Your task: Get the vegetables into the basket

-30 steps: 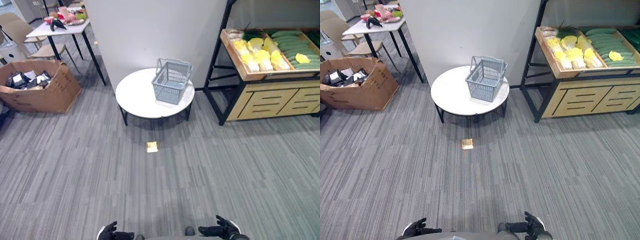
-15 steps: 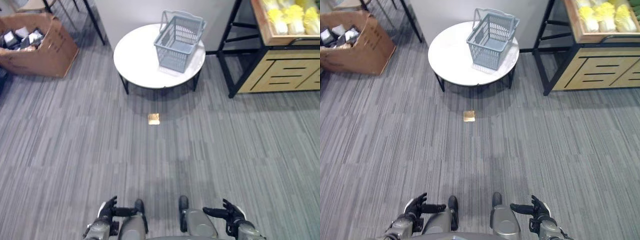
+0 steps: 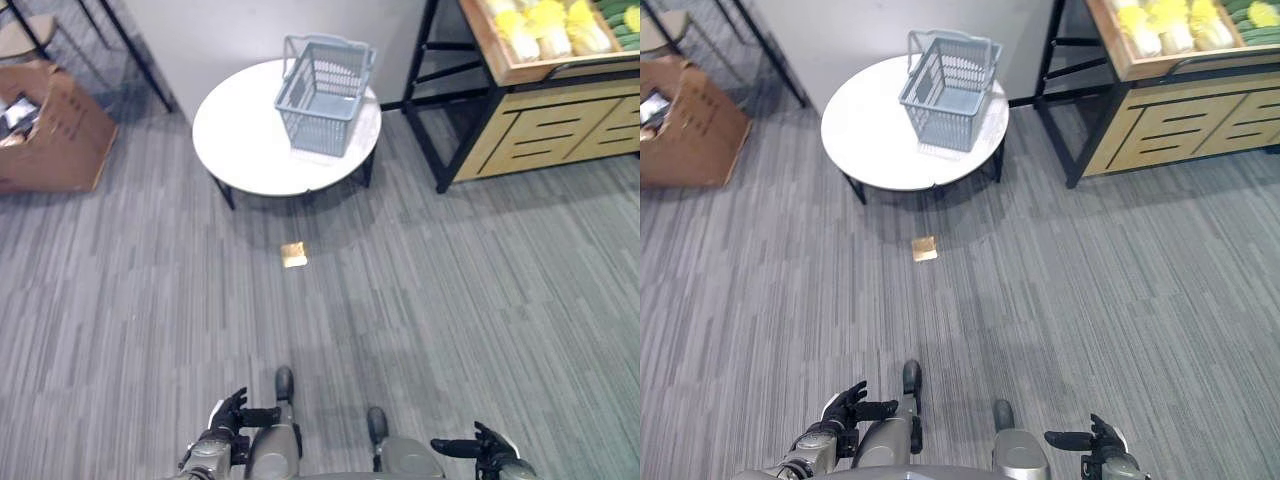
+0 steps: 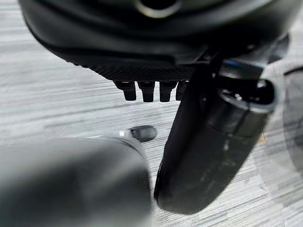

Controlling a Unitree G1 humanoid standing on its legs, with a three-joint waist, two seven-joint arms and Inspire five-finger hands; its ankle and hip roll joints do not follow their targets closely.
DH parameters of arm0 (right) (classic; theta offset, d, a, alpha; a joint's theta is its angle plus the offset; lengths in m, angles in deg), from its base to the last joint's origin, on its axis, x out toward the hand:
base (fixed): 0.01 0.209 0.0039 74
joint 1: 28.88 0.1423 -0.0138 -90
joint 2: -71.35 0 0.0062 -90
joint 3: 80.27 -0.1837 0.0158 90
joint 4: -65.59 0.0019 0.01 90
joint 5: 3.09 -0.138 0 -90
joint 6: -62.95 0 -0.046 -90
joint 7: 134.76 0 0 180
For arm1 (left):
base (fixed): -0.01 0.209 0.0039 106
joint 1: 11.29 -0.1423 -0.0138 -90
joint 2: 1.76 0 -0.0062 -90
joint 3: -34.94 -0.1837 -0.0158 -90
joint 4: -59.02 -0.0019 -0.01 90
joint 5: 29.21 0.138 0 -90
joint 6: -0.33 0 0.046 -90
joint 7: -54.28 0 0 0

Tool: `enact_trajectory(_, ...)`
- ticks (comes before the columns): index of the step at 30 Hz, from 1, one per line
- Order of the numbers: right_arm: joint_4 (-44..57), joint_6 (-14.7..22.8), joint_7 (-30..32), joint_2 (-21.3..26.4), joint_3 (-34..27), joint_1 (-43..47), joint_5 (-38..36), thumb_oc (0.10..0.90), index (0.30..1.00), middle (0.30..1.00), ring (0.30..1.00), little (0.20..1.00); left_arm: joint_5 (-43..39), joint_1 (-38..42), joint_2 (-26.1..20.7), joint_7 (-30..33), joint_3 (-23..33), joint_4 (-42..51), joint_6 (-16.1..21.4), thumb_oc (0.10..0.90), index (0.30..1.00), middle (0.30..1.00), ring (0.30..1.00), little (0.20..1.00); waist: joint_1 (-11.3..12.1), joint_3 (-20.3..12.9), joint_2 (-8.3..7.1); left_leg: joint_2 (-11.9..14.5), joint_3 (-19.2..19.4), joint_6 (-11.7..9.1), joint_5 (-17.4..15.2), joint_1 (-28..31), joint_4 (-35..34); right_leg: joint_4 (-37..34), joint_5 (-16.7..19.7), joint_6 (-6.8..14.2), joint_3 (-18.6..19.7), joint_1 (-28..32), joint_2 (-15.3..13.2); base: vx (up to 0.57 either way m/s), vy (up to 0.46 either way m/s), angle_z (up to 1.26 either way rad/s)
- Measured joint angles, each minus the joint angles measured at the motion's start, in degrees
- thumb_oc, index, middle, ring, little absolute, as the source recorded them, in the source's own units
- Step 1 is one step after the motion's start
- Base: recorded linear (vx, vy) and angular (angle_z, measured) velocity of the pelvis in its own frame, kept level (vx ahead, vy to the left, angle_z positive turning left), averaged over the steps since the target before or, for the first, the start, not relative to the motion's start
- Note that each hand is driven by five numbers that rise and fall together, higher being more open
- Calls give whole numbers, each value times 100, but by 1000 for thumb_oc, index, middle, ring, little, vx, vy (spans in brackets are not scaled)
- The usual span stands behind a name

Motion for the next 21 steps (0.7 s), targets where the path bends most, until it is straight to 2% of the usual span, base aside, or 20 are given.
enact_trajectory(1,41,-38,-37,-126,47,-96,4,900,1000,1000,1000,1000,99,-42,-55,-5,-137,-19,-9,900,1000,1000,1000,1000,-50,-65,-99,-136,70,168,-162,80,86,638,-125,114,31,-212,-171,249,182,-18)
enact_trajectory(2,41,-40,-51,-170,51,-91,8,900,1000,1000,1000,1000,104,-40,-89,-5,-195,-15,3,900,1000,1000,1000,1000,-45,-96,-164,-257,80,318,-327,75,204,838,-33,199,65,-259,-280,311,235,2)
enact_trajectory(4,57,-53,-51,-186,66,16,58,900,1000,1000,1000,1000,105,-36,-139,-5,-231,7,1,900,1000,1000,1000,1000,79,-180,-301,-488,131,484,-531,75,337,1105,-33,385,122,-378,-484,266,232,-4)
enact_trajectory(7,106,-52,-18,-133,113,155,161,900,1000,1000,1000,1000,102,-44,-151,-7,-227,21,-24,900,1000,1000,1000,1000,234,-177,-321,-573,299,550,-731,183,409,1684,91,440,-6,-637,-595,300,305,-22)
enact_trajectory(8,193,-55,31,-88,167,267,164,900,1000,1000,1000,1000,98,-63,-160,-5,-239,62,-60,900,1000,1000,1000,1000,229,-153,-320,-595,343,624,-877,319,387,2389,291,463,-63,-962,-626,159,110,-13)
enact_trajectory(9,303,-21,39,-59,178,253,165,900,1000,1000,1000,1000,98,-91,-156,-6,-236,65,-81,900,1000,1000,1000,1000,163,-136,-273,-589,296,664,-848,439,341,2696,439,430,-124,-1110,-633,276,88,-20)
enact_trajectory(10,492,10,43,-48,190,214,160,900,1000,1000,1000,1000,98,-169,-177,-7,-232,98,-95,900,1000,1000,1000,1000,159,-104,-264,-570,332,709,-847,640,214,3021,368,365,-317,-1277,-664,180,22,-8)
enact_trajectory(12,666,15,48,-40,288,199,160,900,1000,1000,1000,1000,95,-186,-176,4,-228,86,-112,900,1000,1000,1000,1000,98,-70,-232,-521,299,834,-959,796,86,2717,55,262,-580,-1450,-542,279,-26,-6)
enact_trajectory(14,794,52,26,-62,292,199,150,900,1000,1000,1000,1000,96,-213,-184,0,-218,44,-111,900,1000,1000,1000,1000,5,11,-265,-500,263,849,-968,914,-15,2018,21,236,-902,-1745,-423,435,-108,11)
enact_trajectory(15,787,61,31,-74,286,228,148,900,1000,1000,1000,1000,93,-185,-175,-3,-189,-29,-96,900,1000,1000,1000,1000,-11,68,-273,-475,245,781,-1011,989,-54,1358,63,237,-1044,-1789,-352,522,-145,-3)
enact_trajectory(16,785,58,24,-88,299,246,150,900,1000,1000,1000,1000,93,-160,-161,-10,-131,-115,-112,900,1000,1000,1000,1000,-67,94,-268,-447,227,705,-1057,1041,-54,594,225,272,-1086,-1786,-268,704,-184,21)
enact_trajectory(17,760,53,-18,-149,294,246,152,900,1000,1000,1000,1000,102,-136,-146,-12,19,-304,-115,900,1000,1000,1000,1000,-225,99,-285,-460,101,521,-1202,1183,-57,-806,681,367,-1096,-1779,-256,547,-139,44)
enact_trajectory(18,710,33,-29,-194,293,222,156,900,1000,1000,1000,1000,106,-157,-139,-13,39,-349,-121,900,1000,1000,1000,1000,-286,82,-327,-468,0,435,-1300,1322,-93,-1345,886,385,-1050,-1730,-248,505,-151,65)
enact_trajectory(19,673,-19,-36,-232,294,172,159,900,1000,1000,1000,1000,115,-222,-138,-19,38,-370,-122,900,1000,1000,1000,1000,-367,86,-325,-453,-105,436,-1355,1511,-140,-1473,1015,360,-993,-1724,-233,291,-123,59)
enact_trajectory(21,679,-47,-45,-278,296,-41,165,900,1000,1000,1000,1000,178,-390,-141,-32,25,-358,-105,900,1000,1000,1000,1000,-423,67,-317,-400,-353,420,-1523,1955,-260,-908,1050,287,-962,-1630,-218,447,-226,78)
